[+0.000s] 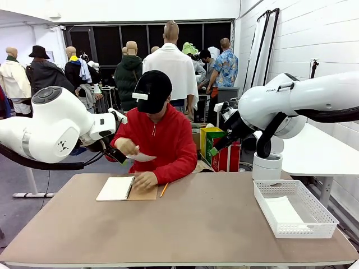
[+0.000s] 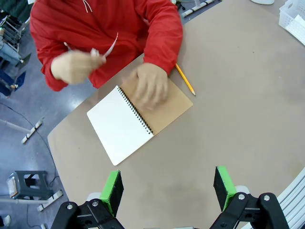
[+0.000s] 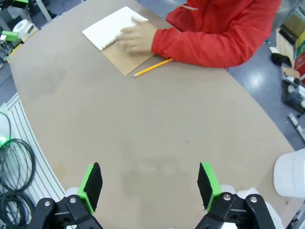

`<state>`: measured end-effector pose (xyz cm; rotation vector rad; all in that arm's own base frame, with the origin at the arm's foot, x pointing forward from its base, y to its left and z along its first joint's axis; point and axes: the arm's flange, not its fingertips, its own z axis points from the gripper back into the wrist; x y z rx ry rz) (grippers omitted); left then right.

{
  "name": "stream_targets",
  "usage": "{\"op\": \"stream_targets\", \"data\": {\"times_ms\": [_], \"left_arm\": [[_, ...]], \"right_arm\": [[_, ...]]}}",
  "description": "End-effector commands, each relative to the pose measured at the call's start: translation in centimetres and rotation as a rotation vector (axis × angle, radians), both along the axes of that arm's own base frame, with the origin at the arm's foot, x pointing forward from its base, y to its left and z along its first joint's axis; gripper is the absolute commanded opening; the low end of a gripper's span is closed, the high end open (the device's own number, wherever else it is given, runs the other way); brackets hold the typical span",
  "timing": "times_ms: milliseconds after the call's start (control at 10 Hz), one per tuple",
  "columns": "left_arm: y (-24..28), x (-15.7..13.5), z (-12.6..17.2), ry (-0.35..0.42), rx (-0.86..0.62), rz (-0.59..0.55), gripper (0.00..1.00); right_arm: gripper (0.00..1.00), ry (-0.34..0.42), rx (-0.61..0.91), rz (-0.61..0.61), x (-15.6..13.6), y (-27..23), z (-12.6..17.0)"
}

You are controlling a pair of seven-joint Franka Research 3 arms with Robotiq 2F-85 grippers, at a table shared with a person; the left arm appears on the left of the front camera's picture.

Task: Sort the paper based on its condition.
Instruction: If a person hands you a paper, place it in the Organizing basket , and if it's crumpled, put it in the Trash can.

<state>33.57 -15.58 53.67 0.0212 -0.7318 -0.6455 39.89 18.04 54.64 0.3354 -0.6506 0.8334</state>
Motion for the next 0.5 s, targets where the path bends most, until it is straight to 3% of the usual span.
{"op": "stream_targets", "data": {"times_ms": [0, 400], "left_arm": [[0.06, -0.01, -0.03, 0.001, 0.004, -0.002, 1.0], [0.06, -0.01, -0.03, 0.001, 0.004, -0.002, 1.0]], "right_arm": [[1.0, 0.001, -0.003, 0.0, -0.03, -0.07, -0.03], [1.0, 0.001, -0.003, 0.0, -0.03, -0.07, -0.03]]}}
